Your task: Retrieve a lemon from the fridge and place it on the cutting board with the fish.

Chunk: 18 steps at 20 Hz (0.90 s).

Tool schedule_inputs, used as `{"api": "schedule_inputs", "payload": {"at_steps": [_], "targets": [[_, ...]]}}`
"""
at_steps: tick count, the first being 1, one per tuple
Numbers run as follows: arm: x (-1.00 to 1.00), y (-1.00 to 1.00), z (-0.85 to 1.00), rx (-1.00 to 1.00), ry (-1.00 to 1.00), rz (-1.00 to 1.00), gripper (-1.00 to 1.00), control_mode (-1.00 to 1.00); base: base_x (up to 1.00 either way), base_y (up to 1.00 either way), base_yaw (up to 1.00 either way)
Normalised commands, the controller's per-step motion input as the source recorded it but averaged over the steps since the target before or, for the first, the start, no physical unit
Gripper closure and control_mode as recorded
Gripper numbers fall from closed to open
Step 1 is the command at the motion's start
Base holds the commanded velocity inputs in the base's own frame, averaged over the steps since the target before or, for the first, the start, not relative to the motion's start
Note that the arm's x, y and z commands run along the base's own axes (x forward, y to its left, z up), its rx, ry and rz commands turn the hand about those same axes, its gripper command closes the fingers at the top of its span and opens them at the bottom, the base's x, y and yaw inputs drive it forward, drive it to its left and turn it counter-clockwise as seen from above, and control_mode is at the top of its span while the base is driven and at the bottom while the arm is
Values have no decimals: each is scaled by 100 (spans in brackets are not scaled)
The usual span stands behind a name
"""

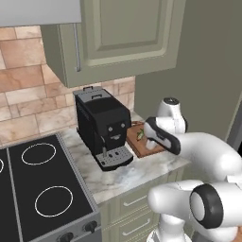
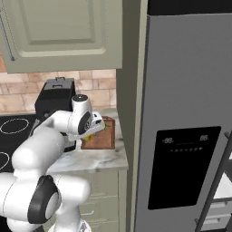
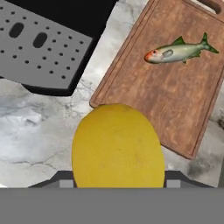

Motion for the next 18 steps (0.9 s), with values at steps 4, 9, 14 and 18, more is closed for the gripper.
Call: {"api": "schedule_inputs", "payload": {"at_steps": [4,9,14,18], "targets": [[43,-1,-25,0,0,3,100,-100,0,0,0],[41,-4,-12,-1,0,0,100,-100,0,0,0],[39,0,-6,0,0,0,100,-100,0,0,0],[27,-6,-16,0,0,0,100,-100,0,0,0]]}}
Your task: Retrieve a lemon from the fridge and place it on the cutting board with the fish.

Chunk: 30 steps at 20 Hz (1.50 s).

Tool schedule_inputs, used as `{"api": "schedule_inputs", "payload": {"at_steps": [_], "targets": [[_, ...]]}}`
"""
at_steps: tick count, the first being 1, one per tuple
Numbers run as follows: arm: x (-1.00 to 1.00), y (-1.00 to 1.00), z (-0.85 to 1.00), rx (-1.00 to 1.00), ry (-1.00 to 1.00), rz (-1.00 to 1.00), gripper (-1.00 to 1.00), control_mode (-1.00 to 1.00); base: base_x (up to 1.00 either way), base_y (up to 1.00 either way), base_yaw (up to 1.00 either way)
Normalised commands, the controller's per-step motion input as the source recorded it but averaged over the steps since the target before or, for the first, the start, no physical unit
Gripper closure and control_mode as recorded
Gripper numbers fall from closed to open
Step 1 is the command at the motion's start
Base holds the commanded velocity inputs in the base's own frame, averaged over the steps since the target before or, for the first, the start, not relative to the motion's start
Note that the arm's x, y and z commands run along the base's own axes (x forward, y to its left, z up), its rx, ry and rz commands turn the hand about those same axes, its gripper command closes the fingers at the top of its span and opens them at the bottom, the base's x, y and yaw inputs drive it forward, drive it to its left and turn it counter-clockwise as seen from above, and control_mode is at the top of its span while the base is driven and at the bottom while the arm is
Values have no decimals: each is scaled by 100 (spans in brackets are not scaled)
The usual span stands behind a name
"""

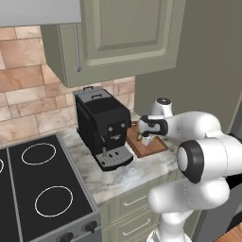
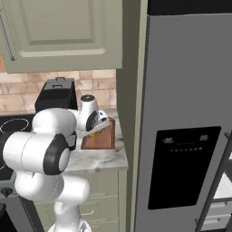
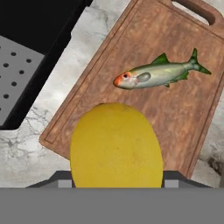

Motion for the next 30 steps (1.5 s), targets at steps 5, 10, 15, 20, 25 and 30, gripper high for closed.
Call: {"api": "schedule_inputs", "payload": {"at_steps": [5,10,15,20,25,30], "targets": [[19,-5,-18,0,0,0,100,-100,0,0,0],[16,0,-26,0,-2,0,100,-100,0,0,0],[19,0,-31,-1,-5,0,100,-100,0,0,0],[18,-1,-28,-2,-2,0,100,-100,0,0,0],[8,0,-2,0,0,0,100,-100,0,0,0],[2,0,0,0,0,0,-100,-100,0,0,0]]}}
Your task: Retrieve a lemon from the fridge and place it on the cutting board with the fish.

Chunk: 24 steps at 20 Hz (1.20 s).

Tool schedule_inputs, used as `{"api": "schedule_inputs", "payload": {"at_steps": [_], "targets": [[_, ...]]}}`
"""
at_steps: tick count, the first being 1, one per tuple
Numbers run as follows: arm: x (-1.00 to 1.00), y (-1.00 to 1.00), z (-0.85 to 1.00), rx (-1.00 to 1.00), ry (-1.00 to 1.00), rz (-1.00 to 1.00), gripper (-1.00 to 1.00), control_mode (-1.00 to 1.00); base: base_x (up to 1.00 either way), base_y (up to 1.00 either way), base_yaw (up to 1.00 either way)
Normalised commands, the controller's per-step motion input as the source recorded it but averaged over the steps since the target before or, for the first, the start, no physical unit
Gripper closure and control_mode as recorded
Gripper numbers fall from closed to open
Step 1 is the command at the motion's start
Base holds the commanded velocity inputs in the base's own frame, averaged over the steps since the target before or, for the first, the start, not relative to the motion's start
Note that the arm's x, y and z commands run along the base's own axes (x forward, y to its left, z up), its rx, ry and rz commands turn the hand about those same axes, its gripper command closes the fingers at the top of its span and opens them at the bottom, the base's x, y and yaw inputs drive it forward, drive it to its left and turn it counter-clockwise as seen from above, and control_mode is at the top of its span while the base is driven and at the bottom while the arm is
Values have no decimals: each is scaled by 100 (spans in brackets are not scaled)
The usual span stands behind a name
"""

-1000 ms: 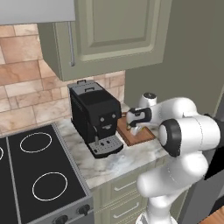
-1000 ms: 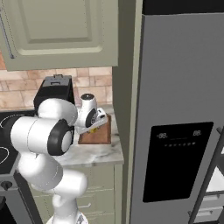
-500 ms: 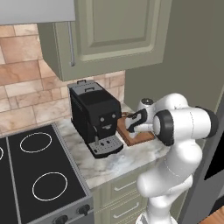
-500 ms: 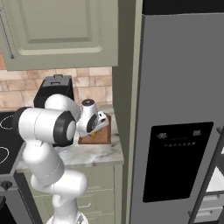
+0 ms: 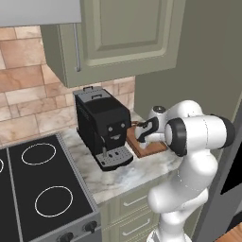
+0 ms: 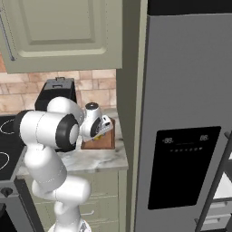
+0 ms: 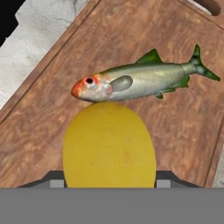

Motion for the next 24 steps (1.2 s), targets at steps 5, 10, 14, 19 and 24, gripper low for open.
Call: {"api": "schedule_inputs", "payload": {"at_steps": [5,10,14,19,24], "targets": [[0,0,0,0,1,0,-100,-100,0,0,0],[0,0,12,-1,2,0,-100,-100,0,0,0],[0,-2,34,0,3,0,-100,-100,0,0,0],[-18,0,58,0,7,0,-100,-100,0,0,0],[-41,0,68,0,9,-1,-100,-100,0,0,0]]}}
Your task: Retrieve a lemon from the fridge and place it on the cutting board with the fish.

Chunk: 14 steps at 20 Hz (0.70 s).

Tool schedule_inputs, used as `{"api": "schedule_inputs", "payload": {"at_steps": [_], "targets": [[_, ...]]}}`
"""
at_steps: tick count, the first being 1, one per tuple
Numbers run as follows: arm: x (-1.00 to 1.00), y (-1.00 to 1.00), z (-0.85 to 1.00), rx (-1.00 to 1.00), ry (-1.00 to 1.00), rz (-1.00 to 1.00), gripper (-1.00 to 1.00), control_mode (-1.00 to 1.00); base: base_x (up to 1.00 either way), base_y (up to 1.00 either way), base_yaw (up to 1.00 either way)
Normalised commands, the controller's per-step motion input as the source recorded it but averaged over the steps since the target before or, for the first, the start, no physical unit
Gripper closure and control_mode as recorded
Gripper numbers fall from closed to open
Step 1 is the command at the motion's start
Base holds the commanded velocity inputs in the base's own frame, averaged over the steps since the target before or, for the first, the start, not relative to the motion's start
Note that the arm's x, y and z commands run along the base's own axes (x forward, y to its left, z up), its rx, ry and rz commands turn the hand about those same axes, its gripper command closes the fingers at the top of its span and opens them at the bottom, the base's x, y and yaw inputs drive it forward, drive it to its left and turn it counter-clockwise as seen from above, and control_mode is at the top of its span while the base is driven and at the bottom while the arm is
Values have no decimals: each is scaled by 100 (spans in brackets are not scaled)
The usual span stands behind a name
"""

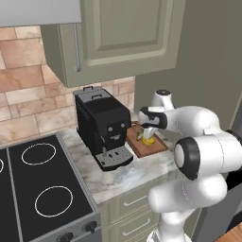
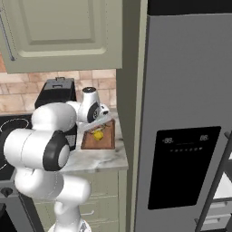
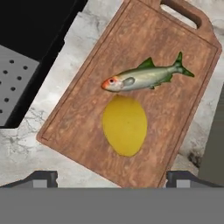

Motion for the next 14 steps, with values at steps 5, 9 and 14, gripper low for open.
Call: {"api": "schedule_inputs", "payload": {"at_steps": [5,9,14], "targets": [[-62,0,61,0,13,-7,-100,-100,0,0,0],[-87,6,30,0,4,-15,-100,-100,0,0,0],[-99,0,25,0,0,-17,-100,-100,0,0,0]]}}
